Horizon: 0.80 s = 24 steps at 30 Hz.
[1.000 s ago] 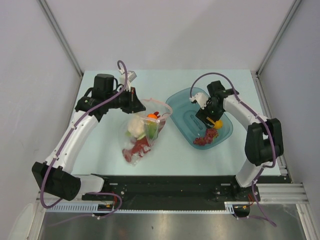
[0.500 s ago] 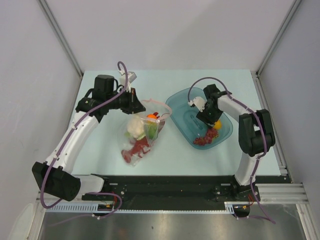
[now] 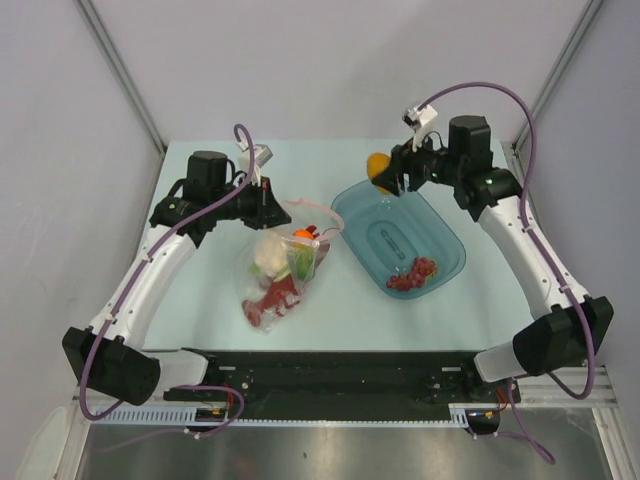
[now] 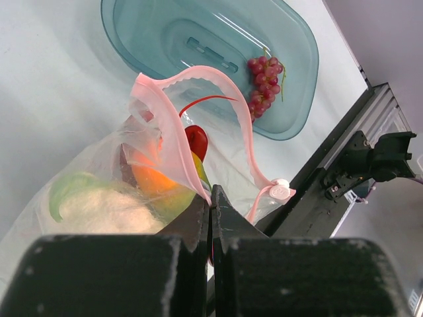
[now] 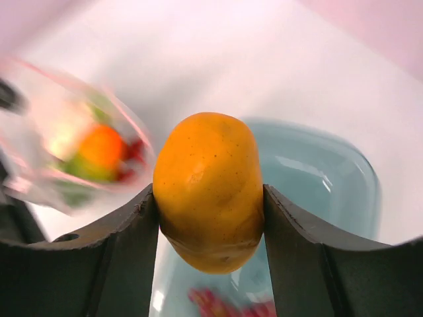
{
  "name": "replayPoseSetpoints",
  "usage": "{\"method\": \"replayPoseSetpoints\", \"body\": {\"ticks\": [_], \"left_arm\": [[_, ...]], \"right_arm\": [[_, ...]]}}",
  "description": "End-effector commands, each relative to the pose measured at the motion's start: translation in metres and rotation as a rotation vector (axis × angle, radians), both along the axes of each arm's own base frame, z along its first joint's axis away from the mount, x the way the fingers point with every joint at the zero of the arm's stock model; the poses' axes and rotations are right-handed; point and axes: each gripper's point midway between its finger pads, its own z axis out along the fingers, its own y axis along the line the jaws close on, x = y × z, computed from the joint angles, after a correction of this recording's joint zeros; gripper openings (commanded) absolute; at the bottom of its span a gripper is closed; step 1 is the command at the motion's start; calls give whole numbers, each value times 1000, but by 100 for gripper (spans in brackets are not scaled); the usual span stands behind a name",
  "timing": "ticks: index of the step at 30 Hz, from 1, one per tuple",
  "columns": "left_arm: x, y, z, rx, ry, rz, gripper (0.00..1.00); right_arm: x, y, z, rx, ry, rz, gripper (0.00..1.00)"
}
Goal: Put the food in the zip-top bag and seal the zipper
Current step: Pick up the fake fruit from the bin, then place the fake fruit in the zipper food storage bag.
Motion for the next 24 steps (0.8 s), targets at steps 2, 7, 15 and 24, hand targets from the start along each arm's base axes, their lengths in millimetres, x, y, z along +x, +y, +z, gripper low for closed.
{"method": "replayPoseSetpoints", "body": {"ticks": [2,7,15,24], "left_arm": [[-2,-5,30,-61,-87,-26,0],[0,-8,37,-89,-89,-24,0],[0,-8,39,-98,-87,-15,0],[-1,-10,47,-132,-92,-3,0]], "right_arm": [[-24,71,34,271,105,190,23],[-44,113,13,269,185,301,23],[-77,161,-13,211,206,438,24],[-96,178,-37,169,294,469,65]]}}
